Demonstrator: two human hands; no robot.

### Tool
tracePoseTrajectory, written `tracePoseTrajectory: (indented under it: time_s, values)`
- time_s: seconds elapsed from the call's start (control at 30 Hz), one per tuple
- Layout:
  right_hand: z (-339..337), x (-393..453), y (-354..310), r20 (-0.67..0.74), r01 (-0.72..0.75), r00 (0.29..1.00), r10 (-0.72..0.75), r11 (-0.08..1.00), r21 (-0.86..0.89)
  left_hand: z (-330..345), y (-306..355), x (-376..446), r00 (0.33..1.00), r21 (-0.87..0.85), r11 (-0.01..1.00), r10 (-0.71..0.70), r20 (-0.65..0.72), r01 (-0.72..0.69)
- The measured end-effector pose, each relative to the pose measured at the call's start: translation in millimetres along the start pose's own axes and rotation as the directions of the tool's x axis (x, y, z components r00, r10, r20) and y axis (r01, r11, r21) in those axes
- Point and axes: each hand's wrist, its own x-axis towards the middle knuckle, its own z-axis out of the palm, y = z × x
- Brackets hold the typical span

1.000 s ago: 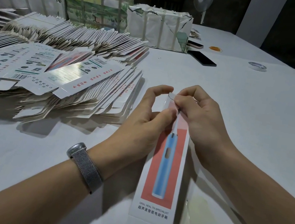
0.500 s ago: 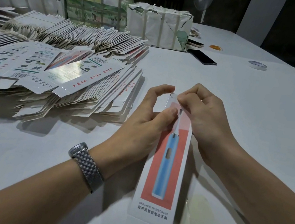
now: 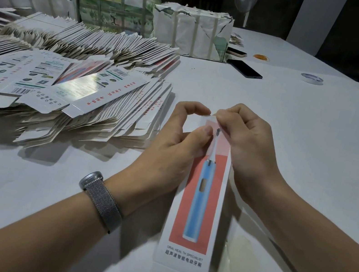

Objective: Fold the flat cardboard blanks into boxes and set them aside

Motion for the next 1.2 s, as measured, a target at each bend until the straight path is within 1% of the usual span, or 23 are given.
tracePoseTrajectory:
  time_s: [0.17,0.3,0.5,0.67,0.77,0.87,1.0,1.07,1.17,1.2]
  values:
    - [2,-3,-1,-0.046,0.019,0.999,-0.019,1.000,0.009,2,3,-1,0.999,-0.046,0.998,0.028,-0.044,-0.030]
    - [5,-8,-3,-0.014,0.083,0.996,-0.083,0.996,0.019,3,6,0,0.991,-0.050,0.997,0.056,-0.118,-0.063]
    - [4,-11,-4,-0.002,0.126,0.992,-0.126,0.992,0.008,4,7,-2,0.990,-0.012,0.999,0.051,-0.132,-0.053]
    - [5,-9,-2,0.019,0.094,0.995,-0.094,0.996,0.006,5,9,-2,0.982,0.018,0.998,0.056,-0.179,-0.053]
    - [5,-10,-2,0.019,0.078,0.997,-0.078,0.997,0.002,5,10,-3,0.981,0.035,0.998,0.065,-0.185,-0.059]
    - [3,-9,-2,-0.008,0.104,0.995,-0.104,0.995,0.005,5,11,-5,0.985,0.052,0.998,0.050,-0.164,-0.042]
    - [1,-6,-5,-0.024,0.138,0.990,-0.138,0.990,0.003,7,14,-7,0.985,0.020,0.999,0.050,-0.165,-0.047]
    - [1,-7,-5,-0.001,0.133,0.991,-0.133,0.991,0.000,7,17,-6,0.979,-0.006,0.998,0.058,-0.194,-0.060]
    - [4,-9,0,0.090,0.084,0.993,-0.082,0.996,-0.010,5,18,-3,0.964,-0.051,0.995,0.066,-0.259,-0.082]
    - [4,-8,1,0.100,0.072,0.993,-0.070,0.997,-0.014,4,18,-3,0.960,-0.047,0.996,0.065,-0.271,-0.081]
